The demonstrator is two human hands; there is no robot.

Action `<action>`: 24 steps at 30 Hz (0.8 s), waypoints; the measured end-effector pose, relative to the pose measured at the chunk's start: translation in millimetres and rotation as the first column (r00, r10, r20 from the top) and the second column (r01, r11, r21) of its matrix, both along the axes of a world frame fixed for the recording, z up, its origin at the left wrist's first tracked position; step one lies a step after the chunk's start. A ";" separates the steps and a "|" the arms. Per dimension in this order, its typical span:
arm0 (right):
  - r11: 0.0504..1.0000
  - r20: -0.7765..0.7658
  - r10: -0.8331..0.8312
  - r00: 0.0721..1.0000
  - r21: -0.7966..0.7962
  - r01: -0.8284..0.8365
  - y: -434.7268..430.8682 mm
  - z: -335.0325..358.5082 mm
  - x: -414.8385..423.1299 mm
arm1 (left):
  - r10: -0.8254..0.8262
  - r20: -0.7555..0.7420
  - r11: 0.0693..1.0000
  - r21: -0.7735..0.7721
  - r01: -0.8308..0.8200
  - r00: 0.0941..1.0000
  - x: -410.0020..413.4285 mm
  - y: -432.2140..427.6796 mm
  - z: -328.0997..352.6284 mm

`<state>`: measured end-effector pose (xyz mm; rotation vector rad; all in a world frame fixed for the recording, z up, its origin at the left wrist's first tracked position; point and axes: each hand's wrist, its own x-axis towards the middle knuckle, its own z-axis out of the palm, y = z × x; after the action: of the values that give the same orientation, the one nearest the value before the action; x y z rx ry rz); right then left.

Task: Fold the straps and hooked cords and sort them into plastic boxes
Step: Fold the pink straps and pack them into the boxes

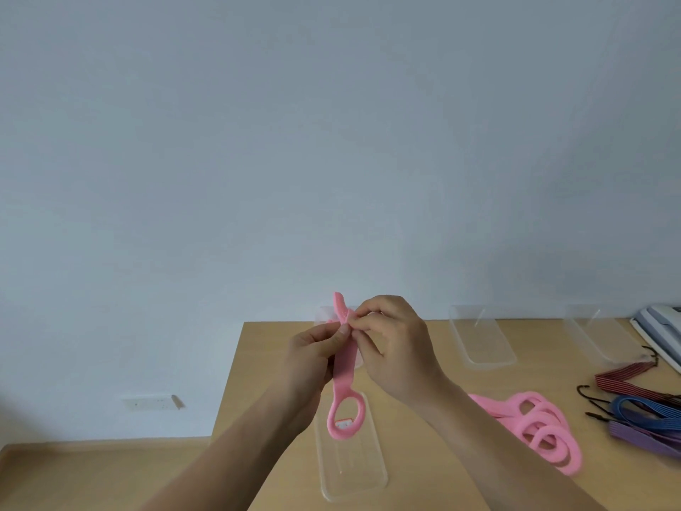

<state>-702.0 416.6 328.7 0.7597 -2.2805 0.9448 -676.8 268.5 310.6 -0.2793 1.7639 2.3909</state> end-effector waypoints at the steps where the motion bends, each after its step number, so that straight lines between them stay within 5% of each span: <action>1: 1.000 0.028 -0.002 1.000 -0.030 0.003 0.2 3.1 0.9 | -0.005 -0.003 1.000 -0.009 0.005 1.000 -0.2 -0.8 -0.8; 5: 0.997 0.215 -0.069 0.974 -0.014 0.074 3.3 13.0 -6.2 | -0.019 -0.029 0.998 -0.062 0.017 0.999 -0.3 -3.7 -1.3; 11: 0.996 0.450 0.018 0.893 0.074 -0.057 7.2 17.4 -10.8 | -0.034 -0.044 0.991 -0.130 0.028 0.998 2.6 -7.4 -2.4; 19: 0.998 0.404 -0.012 0.915 0.068 -0.017 11.8 17.9 -11.0 | -0.065 0.012 0.984 -0.167 0.066 0.998 7.3 -9.9 3.9; 24: 0.995 0.236 -0.035 0.971 0.094 0.013 8.9 7.6 -9.1 | -0.114 -0.004 0.985 -0.132 0.113 0.993 8.2 -10.8 9.3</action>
<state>-711.1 425.5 336.3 0.6863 -2.5506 0.9700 -668.6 257.7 319.9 -0.1759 1.8920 2.2073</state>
